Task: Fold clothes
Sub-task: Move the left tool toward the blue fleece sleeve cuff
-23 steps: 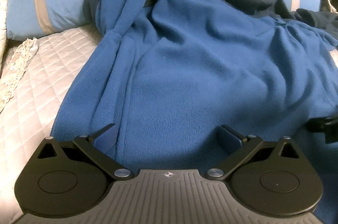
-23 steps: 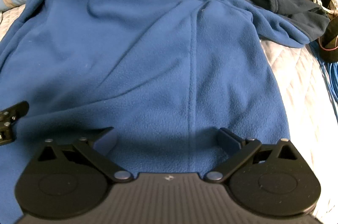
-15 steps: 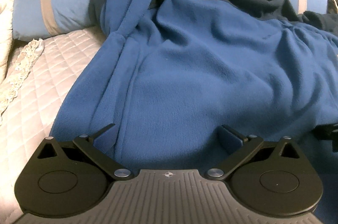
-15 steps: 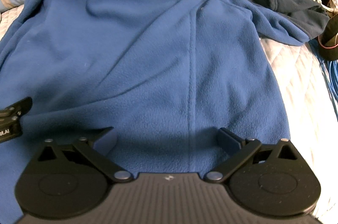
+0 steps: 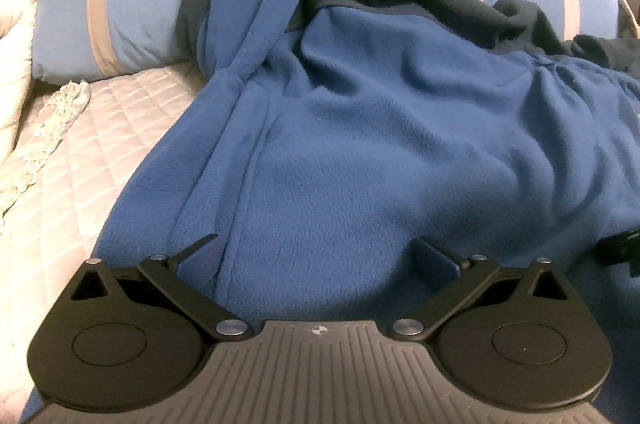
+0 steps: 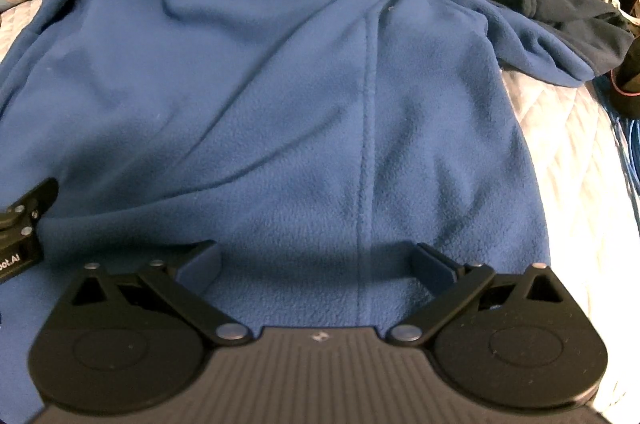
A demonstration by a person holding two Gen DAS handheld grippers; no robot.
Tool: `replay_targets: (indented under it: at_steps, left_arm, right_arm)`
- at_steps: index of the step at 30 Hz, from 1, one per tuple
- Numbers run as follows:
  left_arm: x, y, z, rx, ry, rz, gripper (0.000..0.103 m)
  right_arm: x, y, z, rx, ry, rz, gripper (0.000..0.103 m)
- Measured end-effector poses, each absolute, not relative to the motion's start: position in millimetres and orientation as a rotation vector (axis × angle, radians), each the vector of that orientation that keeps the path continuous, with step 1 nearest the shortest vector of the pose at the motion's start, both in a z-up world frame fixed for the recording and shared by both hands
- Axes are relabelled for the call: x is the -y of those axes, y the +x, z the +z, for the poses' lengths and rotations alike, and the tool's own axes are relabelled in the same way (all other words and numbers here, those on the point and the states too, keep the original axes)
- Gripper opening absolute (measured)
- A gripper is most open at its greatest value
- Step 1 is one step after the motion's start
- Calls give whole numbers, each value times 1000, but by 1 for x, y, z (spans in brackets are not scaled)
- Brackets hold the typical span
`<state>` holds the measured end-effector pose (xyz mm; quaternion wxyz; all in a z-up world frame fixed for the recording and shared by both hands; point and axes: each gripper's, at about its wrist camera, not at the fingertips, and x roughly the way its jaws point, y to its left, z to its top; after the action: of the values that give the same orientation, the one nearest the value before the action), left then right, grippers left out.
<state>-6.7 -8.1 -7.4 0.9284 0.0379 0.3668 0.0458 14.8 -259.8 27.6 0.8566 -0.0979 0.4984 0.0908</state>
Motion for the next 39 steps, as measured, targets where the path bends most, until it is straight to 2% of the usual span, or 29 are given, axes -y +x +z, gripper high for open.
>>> replay_targets:
  at_steps: [8, 16, 22, 25, 27, 35, 39]
  left_arm:
    - [7, -3, -7, -771, 83, 73, 103]
    - [-7, 0, 8, -785, 124, -56, 103]
    - [-37, -3, 39, -583, 136, -20, 103]
    - [-46, 12, 45, -542, 190, 19, 103]
    - [-54, 22, 43, -540, 192, 16, 103]
    - [-67, 52, 35, -566, 211, -33, 103]
    - [-78, 69, 38, -636, 113, -80, 103]
  right_arm:
    - [267, 3, 30, -1006, -230, 239, 103]
    - [270, -74, 34, -961, -256, 280, 103]
    - [259, -112, 39, -966, -285, 298, 103]
    - [254, -122, 38, -982, -288, 313, 103]
    - [255, -120, 37, -988, -293, 312, 103]
    - [285, 6, 32, -1029, -294, 284, 103]
    - [284, 14, 28, -1017, -294, 275, 103]
